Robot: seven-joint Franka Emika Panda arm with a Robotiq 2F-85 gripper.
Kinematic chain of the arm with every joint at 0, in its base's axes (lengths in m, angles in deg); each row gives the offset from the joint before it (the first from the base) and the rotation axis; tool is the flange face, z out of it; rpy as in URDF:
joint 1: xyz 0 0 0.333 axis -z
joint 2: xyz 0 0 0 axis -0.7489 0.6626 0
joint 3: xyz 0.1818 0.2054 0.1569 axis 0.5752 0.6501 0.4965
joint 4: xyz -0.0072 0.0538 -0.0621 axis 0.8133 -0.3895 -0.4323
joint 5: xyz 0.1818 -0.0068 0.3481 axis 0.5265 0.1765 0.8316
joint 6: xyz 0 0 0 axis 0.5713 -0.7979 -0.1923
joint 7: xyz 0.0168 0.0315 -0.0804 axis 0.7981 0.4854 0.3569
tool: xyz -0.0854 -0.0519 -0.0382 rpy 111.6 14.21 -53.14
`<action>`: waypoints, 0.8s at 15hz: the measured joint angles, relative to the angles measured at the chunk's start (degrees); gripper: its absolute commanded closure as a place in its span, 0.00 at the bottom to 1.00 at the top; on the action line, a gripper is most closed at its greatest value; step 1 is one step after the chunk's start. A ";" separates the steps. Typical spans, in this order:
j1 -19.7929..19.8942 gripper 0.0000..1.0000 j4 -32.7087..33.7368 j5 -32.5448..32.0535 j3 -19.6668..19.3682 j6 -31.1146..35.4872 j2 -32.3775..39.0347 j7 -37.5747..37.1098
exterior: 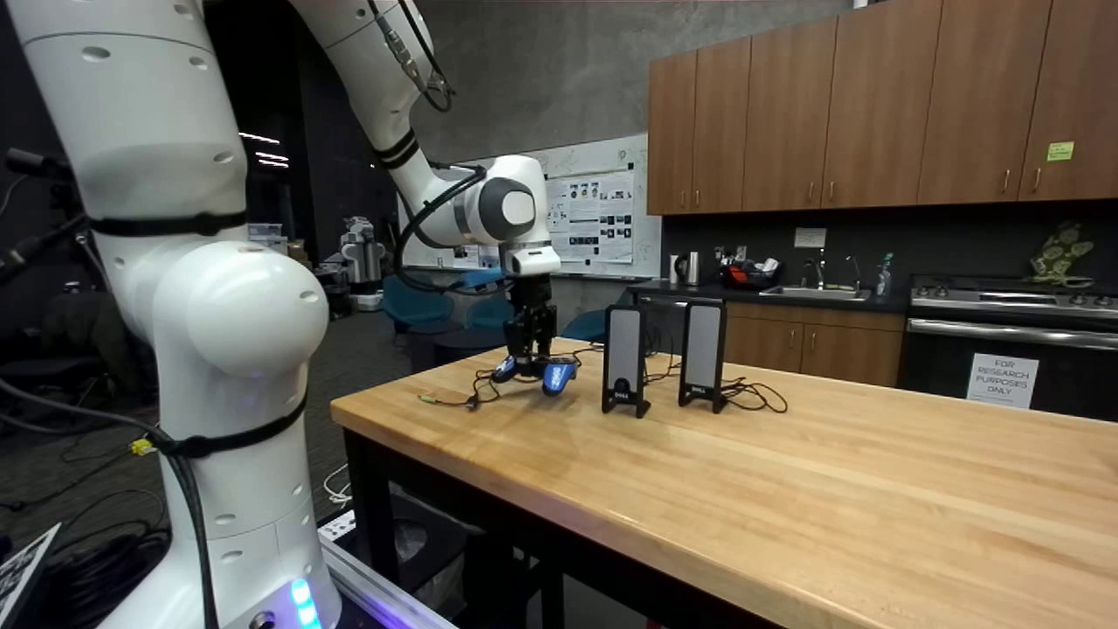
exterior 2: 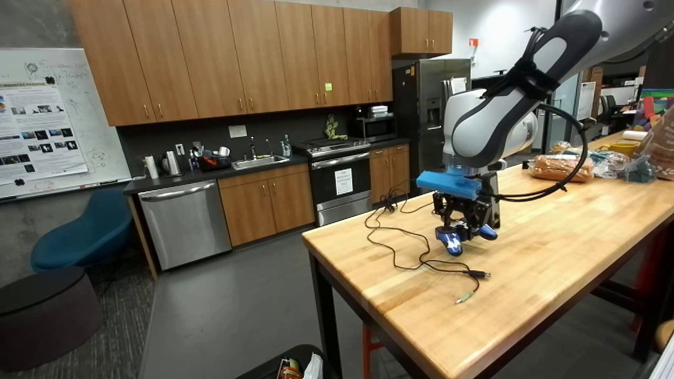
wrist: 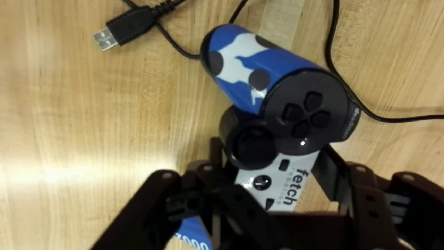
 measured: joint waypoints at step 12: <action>-0.08 0.34 -1.14 -1.60 0.12 0.16 0.43 0.04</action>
